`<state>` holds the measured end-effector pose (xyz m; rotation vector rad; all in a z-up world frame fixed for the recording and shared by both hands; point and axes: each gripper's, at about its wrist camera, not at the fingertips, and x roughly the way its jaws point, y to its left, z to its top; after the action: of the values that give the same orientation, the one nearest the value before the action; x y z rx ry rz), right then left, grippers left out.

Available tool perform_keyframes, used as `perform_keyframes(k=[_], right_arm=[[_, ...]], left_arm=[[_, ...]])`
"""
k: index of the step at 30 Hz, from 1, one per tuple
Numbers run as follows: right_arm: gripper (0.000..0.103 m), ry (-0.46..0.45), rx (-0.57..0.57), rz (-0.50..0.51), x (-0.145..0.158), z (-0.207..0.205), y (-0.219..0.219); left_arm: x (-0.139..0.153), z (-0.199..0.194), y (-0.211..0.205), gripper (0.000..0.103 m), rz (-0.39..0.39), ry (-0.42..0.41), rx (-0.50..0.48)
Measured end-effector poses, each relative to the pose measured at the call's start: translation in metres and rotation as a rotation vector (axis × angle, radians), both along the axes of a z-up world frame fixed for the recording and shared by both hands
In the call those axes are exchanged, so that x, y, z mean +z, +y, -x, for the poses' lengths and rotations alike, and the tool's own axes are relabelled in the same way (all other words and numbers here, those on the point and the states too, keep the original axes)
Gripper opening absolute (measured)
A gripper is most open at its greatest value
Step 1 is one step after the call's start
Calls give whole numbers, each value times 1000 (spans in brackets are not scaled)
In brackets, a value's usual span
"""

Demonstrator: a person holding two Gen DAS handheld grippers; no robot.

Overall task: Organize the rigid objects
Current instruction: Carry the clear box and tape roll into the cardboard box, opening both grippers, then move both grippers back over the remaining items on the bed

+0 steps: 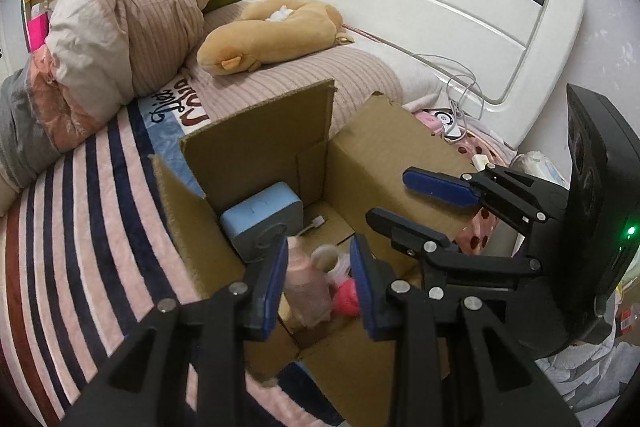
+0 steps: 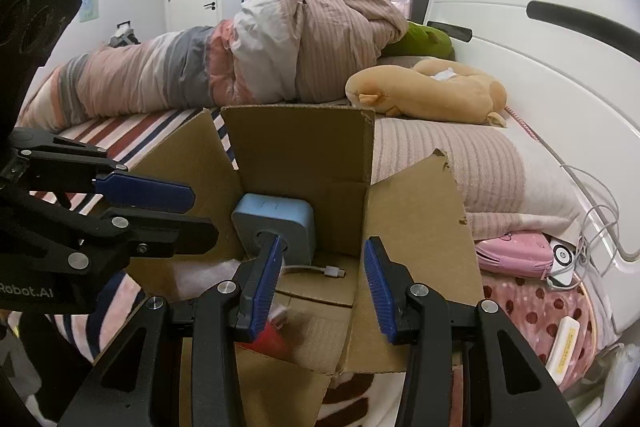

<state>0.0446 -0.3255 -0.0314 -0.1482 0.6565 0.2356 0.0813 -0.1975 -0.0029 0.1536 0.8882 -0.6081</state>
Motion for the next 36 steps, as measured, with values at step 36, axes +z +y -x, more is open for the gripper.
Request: perform_keyframes(k=[36], right_arm=[[58,192,459,-39,-36,24,231]], left_arm=[[-66,13,265,64,35,-35,399]])
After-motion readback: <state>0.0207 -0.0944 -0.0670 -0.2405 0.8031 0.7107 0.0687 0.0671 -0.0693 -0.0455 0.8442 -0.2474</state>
